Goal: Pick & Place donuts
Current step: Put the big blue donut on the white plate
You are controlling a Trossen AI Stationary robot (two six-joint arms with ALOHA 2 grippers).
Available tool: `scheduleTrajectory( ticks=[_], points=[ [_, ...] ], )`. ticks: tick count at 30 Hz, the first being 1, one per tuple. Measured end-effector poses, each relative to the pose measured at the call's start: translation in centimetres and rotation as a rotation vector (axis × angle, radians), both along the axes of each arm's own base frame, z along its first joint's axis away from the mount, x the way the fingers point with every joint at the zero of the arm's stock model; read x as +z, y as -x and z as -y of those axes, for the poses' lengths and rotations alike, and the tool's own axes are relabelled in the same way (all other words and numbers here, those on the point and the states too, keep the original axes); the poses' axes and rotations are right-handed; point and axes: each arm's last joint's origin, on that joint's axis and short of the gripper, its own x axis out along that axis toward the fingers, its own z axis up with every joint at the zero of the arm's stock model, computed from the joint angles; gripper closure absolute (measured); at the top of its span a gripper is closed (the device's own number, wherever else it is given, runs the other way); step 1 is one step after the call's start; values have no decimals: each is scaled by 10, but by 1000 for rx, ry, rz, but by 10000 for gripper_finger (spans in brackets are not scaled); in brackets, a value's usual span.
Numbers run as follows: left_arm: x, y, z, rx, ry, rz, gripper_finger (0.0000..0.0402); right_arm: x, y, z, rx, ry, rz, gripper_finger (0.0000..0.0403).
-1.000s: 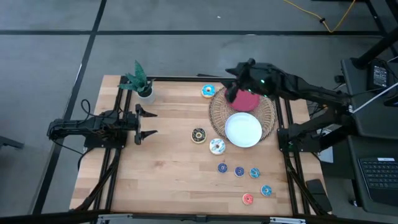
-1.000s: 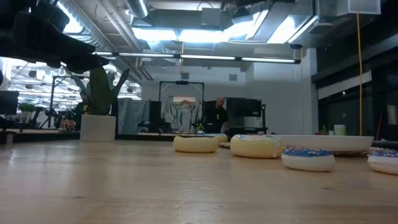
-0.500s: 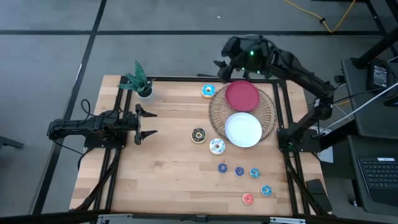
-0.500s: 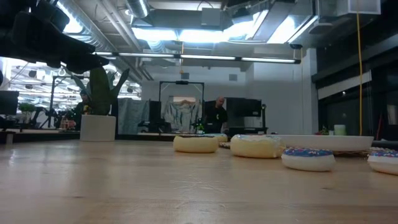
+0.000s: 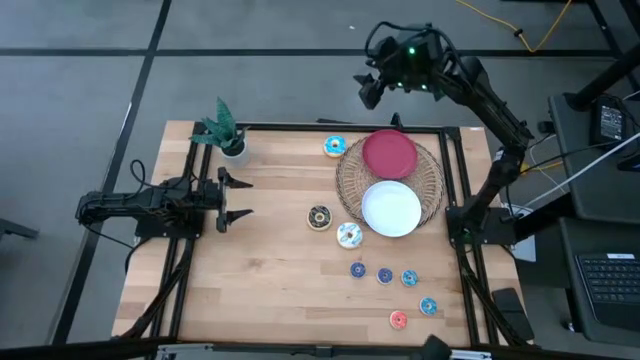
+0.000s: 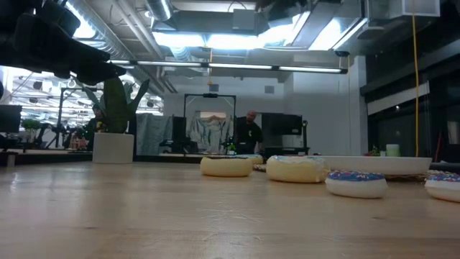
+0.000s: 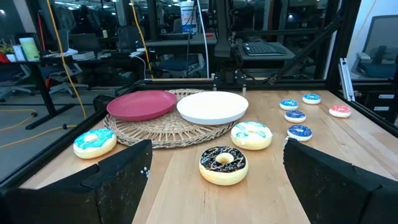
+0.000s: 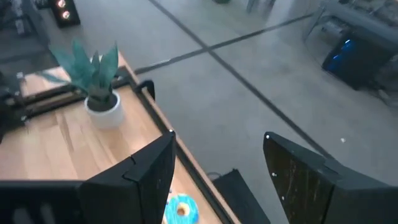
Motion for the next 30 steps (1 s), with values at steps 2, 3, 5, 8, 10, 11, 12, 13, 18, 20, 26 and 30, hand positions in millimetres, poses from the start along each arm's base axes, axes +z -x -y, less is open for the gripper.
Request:
scheduleTrajectory(
  ticks=[2,3,5,8,10,11,12,13,18,20,26,30],
  points=[
    [0,0,0,0,0,0,48,-6,-1,8,20,-18,-34,159],
    [0,0,0,0,0,0,48,-10,-1,12,32,-23,-54,159],
    [0,0,0,0,0,0,48,-17,-4,20,51,-31,-95,159],
    [0,0,0,0,0,0,49,-27,-7,31,58,-40,-147,159],
    [0,0,0,0,0,0,49,-35,-11,38,58,-46,-177,159],
    [0,0,0,0,0,0,48,-39,-13,41,58,-51,-189,159],
    [0,0,0,0,0,0,48,-43,-17,44,61,-56,-204,159],
    [0,0,0,0,0,0,48,-48,-21,47,67,-57,-219,159],
    [0,0,0,0,0,0,49,-73,-40,60,76,-95,-276,160],
    [0,0,0,0,0,0,48,-83,-47,65,76,-112,-297,160],
    [0,0,0,0,0,0,49,-106,-61,75,60,-161,-324,160],
    [0,0,0,0,0,0,48,-117,-68,80,37,-200,-327,160]
  ],
)
